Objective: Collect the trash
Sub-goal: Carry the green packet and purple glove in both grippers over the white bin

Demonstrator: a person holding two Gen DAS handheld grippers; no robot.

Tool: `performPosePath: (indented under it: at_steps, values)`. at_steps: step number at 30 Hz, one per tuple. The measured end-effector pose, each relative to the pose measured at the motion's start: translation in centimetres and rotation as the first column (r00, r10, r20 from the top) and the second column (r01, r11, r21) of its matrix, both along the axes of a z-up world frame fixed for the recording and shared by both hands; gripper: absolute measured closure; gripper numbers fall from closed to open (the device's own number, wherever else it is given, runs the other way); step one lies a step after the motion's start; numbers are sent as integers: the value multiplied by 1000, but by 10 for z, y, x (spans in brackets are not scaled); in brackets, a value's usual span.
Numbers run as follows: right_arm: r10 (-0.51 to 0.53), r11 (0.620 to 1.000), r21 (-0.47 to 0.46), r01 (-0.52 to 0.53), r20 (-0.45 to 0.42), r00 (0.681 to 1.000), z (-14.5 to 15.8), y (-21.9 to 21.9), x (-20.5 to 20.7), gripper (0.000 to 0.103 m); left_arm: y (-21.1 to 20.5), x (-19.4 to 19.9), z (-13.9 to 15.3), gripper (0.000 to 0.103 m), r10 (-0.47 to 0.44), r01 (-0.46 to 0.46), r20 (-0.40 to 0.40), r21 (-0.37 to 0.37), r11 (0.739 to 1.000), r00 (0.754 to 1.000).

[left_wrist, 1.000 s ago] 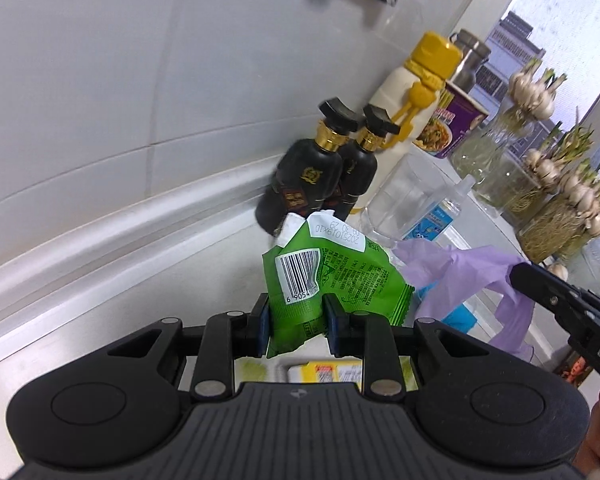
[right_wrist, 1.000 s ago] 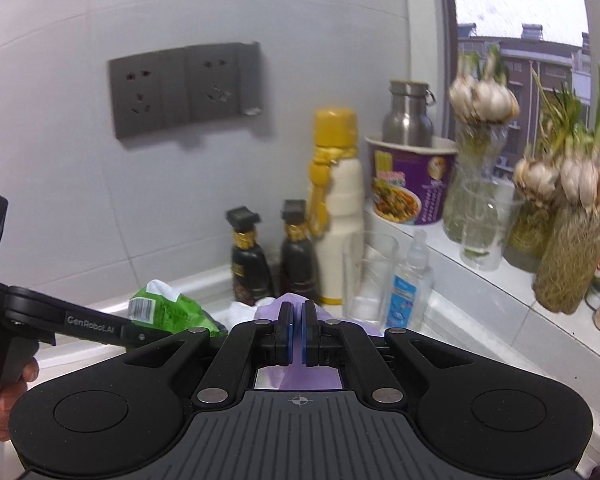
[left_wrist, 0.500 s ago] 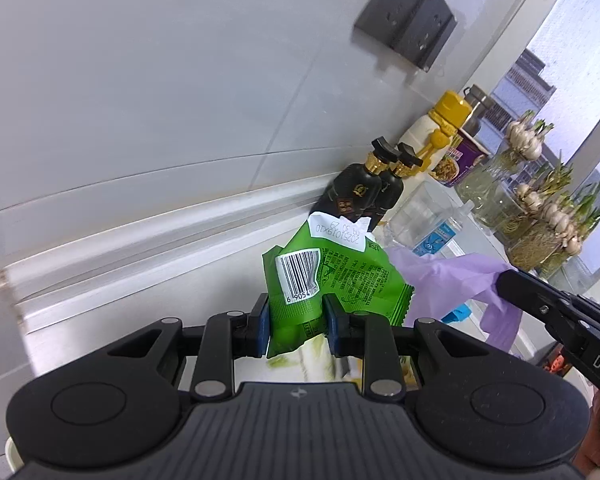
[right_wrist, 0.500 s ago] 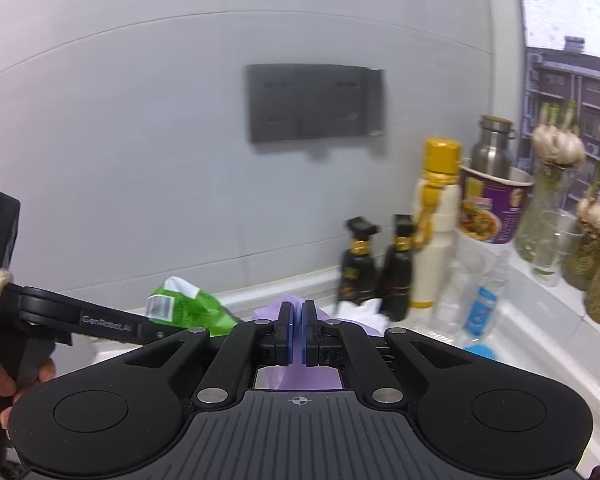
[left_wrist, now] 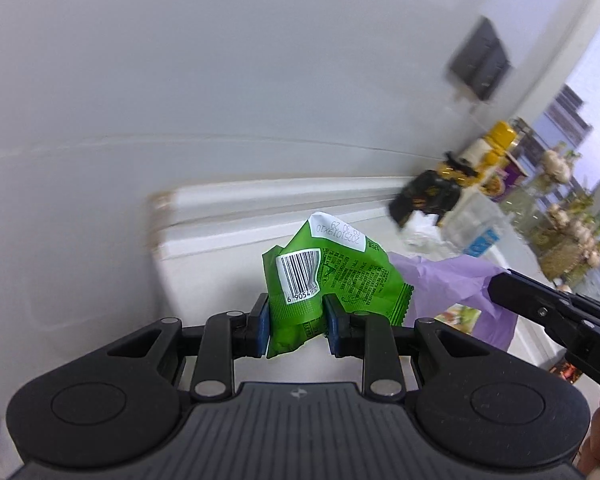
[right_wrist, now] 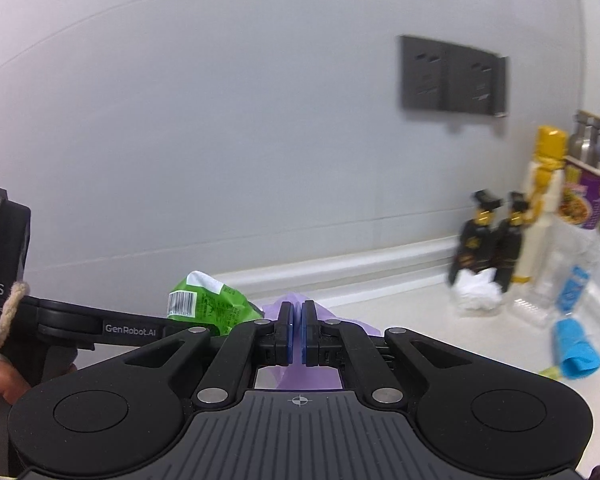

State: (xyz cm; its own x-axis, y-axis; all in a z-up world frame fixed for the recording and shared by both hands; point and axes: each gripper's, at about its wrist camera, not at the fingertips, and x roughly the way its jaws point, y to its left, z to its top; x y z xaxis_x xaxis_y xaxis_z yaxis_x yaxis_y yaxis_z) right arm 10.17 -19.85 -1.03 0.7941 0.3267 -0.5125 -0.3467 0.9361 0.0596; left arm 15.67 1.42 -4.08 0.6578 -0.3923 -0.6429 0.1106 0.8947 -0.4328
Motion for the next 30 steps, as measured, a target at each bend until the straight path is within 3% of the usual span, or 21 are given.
performPosePath:
  at_steps: [12,18,23,30]
  values:
    - [195,978,-58,-200,-92,977,-29,92,-3,102,80,-33,-48,78,209,-214,-120,-34,976,971]
    - [250,961,-78,-267,-174,952,-57,128,0,102,106,-48,-74,78,272,-277,-171,-3,961,947]
    - [278,941,-123,-315,-248,928,-92,157,1,102,123,-60,-115,78,313,-305,-261,70,950,913]
    - [291,902,-208,-378,-354,889,-151,193,3,102,132,-65,-181,77,338,-299,-411,158,941,847]
